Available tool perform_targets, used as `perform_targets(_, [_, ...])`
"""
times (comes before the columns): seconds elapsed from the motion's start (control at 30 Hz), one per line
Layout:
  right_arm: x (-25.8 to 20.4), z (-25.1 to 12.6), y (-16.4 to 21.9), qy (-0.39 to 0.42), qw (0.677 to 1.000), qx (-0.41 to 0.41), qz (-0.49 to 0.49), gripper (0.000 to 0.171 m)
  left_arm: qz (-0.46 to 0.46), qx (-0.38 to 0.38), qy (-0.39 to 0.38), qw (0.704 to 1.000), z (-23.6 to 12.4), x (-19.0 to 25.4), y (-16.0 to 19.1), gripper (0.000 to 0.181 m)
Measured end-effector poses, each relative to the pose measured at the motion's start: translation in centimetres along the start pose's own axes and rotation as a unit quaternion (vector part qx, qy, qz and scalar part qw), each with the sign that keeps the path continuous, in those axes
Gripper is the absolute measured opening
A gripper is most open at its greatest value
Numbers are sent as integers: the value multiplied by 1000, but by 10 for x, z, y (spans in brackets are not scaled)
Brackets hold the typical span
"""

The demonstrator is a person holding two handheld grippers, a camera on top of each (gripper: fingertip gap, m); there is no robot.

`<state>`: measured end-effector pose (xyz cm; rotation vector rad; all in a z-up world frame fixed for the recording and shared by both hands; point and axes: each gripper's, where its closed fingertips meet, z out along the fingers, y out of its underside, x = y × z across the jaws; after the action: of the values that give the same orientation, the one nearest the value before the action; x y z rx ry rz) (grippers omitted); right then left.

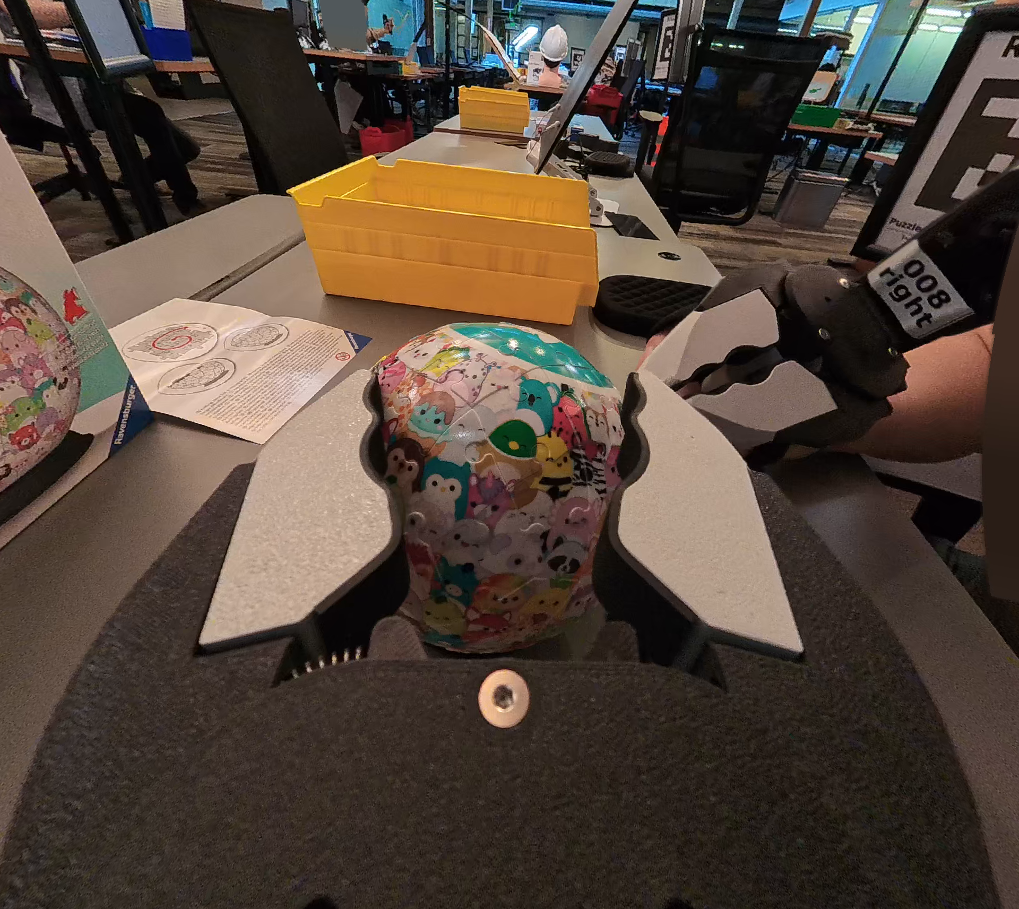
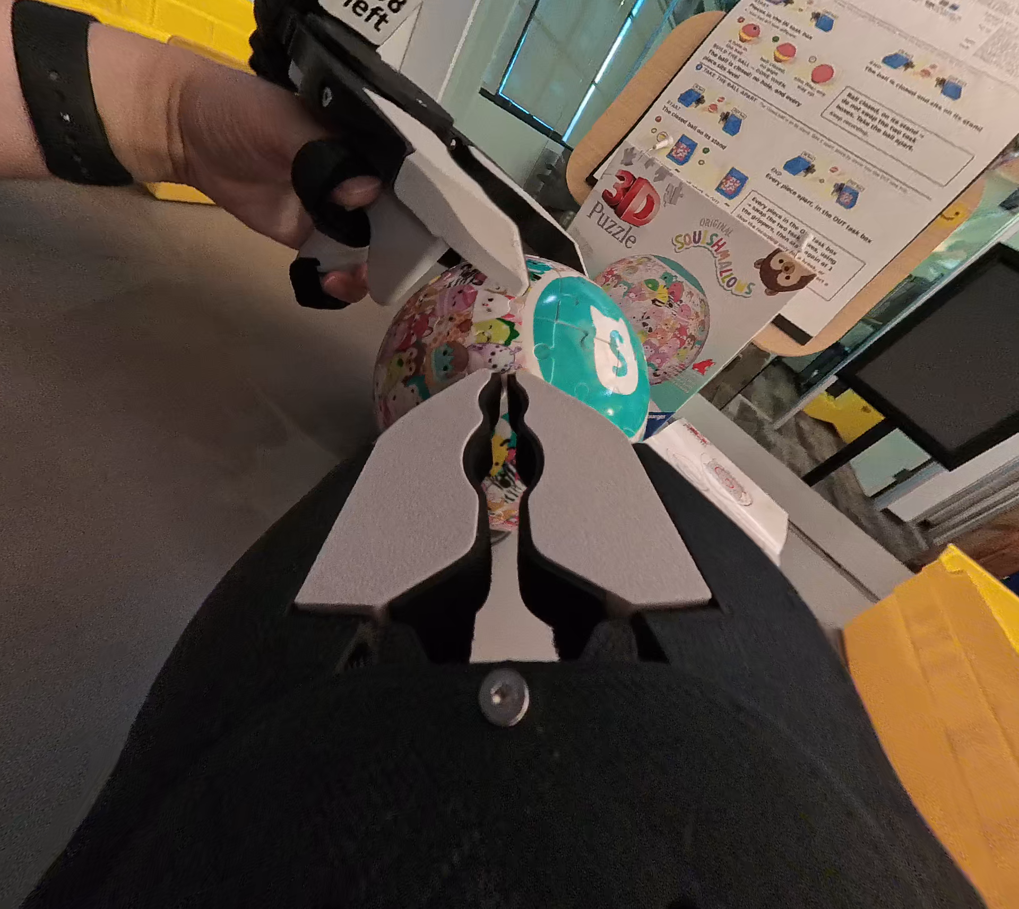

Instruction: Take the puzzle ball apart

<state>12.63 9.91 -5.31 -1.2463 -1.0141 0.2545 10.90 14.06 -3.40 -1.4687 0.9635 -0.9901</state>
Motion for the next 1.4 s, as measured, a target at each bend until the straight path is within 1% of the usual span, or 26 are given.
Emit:
perform_targets(0.13, [0,1,0,-4,999,2,45,3,0,-2,-2,1000,0,0,0,84])
perform_targets(0.47, [-1,-1,3,5,998,-17,53,3,7,-6,-6,1000,0,0,1,85])
perform_targets(0.63, [-2,1,0,9,999,-17,48,6,1,-6,-3,1000,0,0,1,85])
perform_targets(0.87, [0,0,3,24,999,-34,17,8,4,-7,-3,1000,-1,0,1,84])
perform_targets(1.0, [0,0,3,20,999,-34,26,8,2,-7,-2,1000,-1,0,1,85])
perform_targets(1.4, [-1,0,5,26,998,-50,12,5,0,-8,-1,1000,-1,1,0,87])
